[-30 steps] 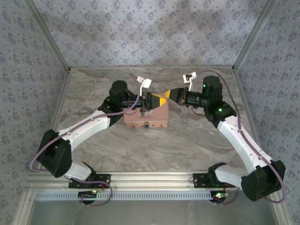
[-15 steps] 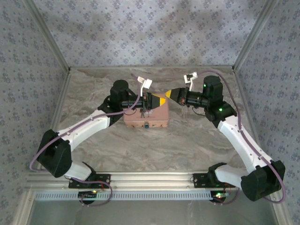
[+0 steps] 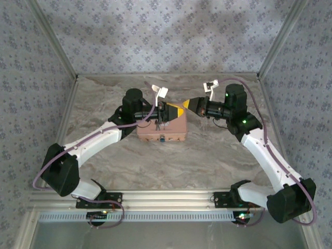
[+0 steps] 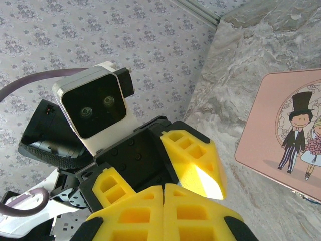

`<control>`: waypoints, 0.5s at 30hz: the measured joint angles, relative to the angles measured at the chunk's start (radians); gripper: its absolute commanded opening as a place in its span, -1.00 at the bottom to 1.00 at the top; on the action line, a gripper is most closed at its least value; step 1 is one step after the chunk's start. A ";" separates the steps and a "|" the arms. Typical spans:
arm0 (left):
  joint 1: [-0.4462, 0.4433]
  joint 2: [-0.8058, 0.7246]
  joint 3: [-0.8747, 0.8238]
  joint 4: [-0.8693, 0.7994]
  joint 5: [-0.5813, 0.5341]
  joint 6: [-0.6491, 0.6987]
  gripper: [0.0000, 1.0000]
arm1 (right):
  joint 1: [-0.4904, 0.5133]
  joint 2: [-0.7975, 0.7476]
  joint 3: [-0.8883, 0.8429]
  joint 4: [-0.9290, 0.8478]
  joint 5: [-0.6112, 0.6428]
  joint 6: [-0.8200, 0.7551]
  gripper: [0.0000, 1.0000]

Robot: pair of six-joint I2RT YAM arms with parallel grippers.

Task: Unlock the padlock with the key

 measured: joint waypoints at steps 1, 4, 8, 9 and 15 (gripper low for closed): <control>-0.003 0.000 0.000 0.002 0.000 -0.001 -0.20 | 0.000 -0.002 0.000 0.002 0.000 0.000 -1.00; -0.010 0.001 0.002 0.006 0.003 -0.003 -0.40 | 0.000 -0.004 0.000 0.011 -0.003 0.008 -1.00; -0.013 0.003 0.010 0.009 0.003 -0.005 -0.61 | 0.000 -0.007 0.000 0.021 -0.003 0.011 -1.00; -0.013 0.003 0.010 0.010 0.003 -0.004 -0.67 | 0.000 -0.009 -0.001 0.021 -0.003 0.011 -1.00; -0.013 0.003 0.011 -0.002 0.003 0.019 -0.94 | -0.010 -0.016 -0.009 0.020 -0.002 0.011 -0.99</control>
